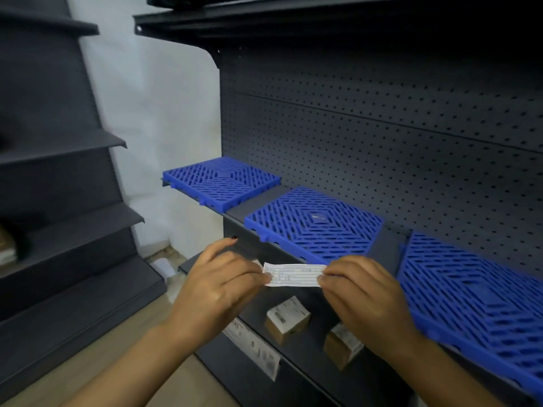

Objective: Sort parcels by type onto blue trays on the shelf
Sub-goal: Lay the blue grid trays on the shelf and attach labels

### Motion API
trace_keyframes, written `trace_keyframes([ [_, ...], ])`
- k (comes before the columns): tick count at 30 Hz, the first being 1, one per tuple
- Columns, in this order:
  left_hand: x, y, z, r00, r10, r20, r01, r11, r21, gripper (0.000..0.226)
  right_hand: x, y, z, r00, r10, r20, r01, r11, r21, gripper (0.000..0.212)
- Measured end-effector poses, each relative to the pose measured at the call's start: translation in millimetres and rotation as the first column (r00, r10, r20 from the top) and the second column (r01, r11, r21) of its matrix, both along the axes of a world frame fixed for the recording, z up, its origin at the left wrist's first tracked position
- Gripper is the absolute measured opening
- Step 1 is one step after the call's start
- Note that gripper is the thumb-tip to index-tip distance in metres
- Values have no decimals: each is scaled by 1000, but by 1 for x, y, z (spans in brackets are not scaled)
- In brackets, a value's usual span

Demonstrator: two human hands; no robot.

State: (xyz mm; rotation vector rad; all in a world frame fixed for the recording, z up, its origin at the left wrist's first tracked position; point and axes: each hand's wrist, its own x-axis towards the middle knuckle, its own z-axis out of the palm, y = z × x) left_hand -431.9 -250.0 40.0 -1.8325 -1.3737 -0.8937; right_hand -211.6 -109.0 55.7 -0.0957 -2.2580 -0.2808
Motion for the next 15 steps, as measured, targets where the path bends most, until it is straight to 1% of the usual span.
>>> trace_keyframes([
  [2,-19,3,-2,1000,10,17,-10,1000,6,19,-22,4,2,1000,7,-1,-7,1000,11,25],
  [7,-67,21,-12,999,29,39,-29,1000,-12,17,-74,29,0,1000,23,11,-23,1000,19,21],
  [9,-88,32,-15,998,37,46,-36,999,-22,16,-96,43,-4,999,34,7,-35,999,21,21],
  [12,-119,49,-17,997,56,61,-53,998,-38,16,-129,66,-9,999,49,-9,-49,999,0,29],
  [15,-147,70,-17,996,66,61,-63,996,-60,18,-159,85,-12,999,49,-19,-49,999,-6,27],
])
